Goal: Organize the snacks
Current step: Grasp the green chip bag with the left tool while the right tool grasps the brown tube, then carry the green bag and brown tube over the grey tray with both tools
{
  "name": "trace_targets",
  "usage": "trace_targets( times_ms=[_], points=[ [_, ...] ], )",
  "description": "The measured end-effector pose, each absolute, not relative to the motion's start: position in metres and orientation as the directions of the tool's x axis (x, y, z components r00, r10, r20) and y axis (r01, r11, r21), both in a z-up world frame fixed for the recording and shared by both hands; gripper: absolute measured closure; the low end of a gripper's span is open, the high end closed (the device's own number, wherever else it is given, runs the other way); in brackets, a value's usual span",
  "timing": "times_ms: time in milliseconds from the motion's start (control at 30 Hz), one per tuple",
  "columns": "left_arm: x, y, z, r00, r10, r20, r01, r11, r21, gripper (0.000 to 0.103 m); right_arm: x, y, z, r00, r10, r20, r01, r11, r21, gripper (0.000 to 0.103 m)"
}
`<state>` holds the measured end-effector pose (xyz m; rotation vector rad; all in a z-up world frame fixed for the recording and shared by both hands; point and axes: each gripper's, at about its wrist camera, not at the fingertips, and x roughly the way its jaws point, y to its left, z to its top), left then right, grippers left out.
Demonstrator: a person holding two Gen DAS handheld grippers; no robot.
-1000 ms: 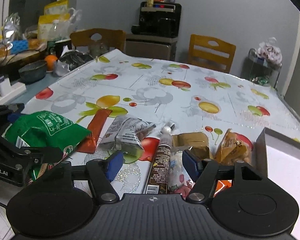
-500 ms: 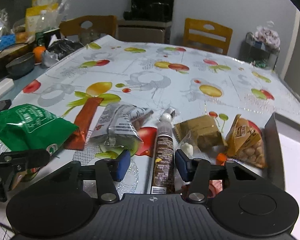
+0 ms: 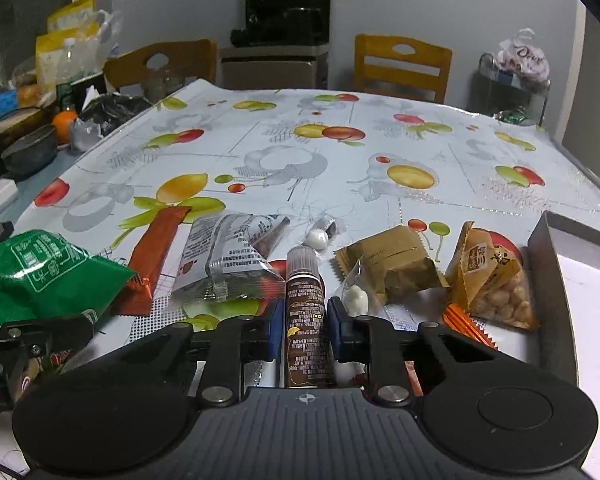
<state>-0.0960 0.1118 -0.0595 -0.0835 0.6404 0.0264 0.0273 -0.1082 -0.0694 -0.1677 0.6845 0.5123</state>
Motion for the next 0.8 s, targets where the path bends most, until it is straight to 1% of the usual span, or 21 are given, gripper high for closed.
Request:
trace_targets(
  times_ms=[167,267,667,800],
  points=[
    [-0.099,0.112,-0.058,0.811,-0.004,-0.585,-0.046,0.996,-0.070,0.028,0.026,-0.111,-0.069,0.657,0.406,-0.635,-0.506,0.862,0.028,0.078],
    [-0.100,0.110,-0.056,0.816,-0.007,-0.578,-0.037,0.997,-0.064,0.031,0.022,-0.115,-0.066,0.659,0.422,-0.623,-0.509,0.859,0.043,0.078],
    [-0.111,0.105,-0.038,0.839,-0.001,-0.544,-0.035,0.998,-0.056,0.032,0.010,-0.127,-0.046,0.686,0.459,-0.564,-0.525,0.850,0.054,0.079],
    [-0.115,0.100,-0.027,0.851,-0.010,-0.525,-0.022,0.998,-0.054,0.032,0.004,-0.137,-0.036,0.699,0.480,-0.530,-0.527,0.847,0.071,0.079]
  ],
)
